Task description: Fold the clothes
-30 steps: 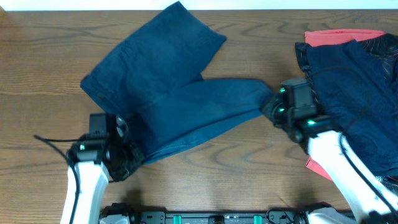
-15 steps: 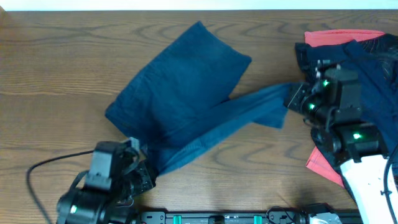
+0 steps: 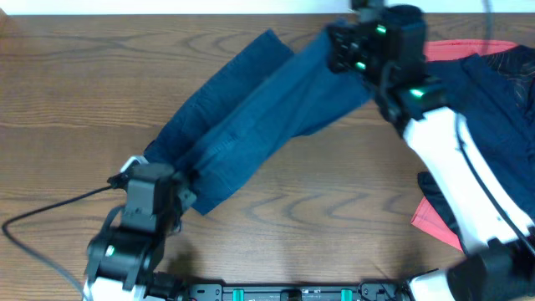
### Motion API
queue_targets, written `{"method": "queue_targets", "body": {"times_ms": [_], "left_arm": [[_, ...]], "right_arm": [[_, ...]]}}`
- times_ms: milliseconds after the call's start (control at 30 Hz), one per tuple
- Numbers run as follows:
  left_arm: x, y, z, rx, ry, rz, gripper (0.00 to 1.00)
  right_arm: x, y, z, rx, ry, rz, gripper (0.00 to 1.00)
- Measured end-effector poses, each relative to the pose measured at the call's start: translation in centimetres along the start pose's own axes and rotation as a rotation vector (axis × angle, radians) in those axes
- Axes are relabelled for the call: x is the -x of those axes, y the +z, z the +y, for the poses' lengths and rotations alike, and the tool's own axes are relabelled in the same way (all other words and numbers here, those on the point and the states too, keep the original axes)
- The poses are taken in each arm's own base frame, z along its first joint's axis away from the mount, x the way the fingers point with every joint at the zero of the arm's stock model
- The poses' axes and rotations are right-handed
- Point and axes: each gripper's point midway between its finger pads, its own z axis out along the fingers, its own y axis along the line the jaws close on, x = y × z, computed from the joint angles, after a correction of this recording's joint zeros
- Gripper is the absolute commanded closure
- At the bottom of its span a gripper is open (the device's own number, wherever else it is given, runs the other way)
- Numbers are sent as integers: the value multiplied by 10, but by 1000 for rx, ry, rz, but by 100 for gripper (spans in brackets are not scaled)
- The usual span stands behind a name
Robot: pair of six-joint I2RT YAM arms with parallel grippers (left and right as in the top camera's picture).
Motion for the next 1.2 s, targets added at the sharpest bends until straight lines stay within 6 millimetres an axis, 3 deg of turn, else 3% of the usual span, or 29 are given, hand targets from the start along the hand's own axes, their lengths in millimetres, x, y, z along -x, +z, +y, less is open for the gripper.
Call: {"method": "queue_targets", "body": {"times_ms": [100, 300, 500, 733, 800, 833, 900, 933, 967, 1000, 1033, 1200], "left_arm": [[15, 19, 3, 76, -47, -56, 94], [46, 62, 9, 188, -127, -148, 94], [62, 100, 17, 249, -179, -178, 94], [68, 124, 23, 283, -190, -195, 94], [67, 127, 25, 291, -189, -192, 87], [67, 127, 26, 297, -185, -192, 78], [69, 128, 30, 318, -184, -204, 55], [70, 128, 33, 328, -185, -210, 43], [72, 128, 34, 334, -186, -220, 33], [74, 127, 35, 336, -190, -232, 30], [78, 127, 34, 332, -194, -246, 30], [103, 128, 15, 244, -171, -334, 30]], "right_arm": [[-10, 36, 2, 10, -43, -20, 99], [-66, 99, -21, -21, -60, 35, 99], [-103, 132, -33, -30, -63, 60, 99], [-108, 150, -30, -22, -84, -1, 99], [-107, 154, -27, -16, -90, -26, 99], [-106, 157, -25, -14, -94, -44, 89], [-101, 160, -22, -17, -104, -84, 51], [-98, 160, -23, -23, -106, -99, 42], [-97, 161, -23, -27, -108, -112, 27], [-95, 162, -24, -32, -109, -121, 6], [-94, 162, -26, -44, -108, -125, 1], [-112, 160, -47, -124, -97, -29, 1]]}}
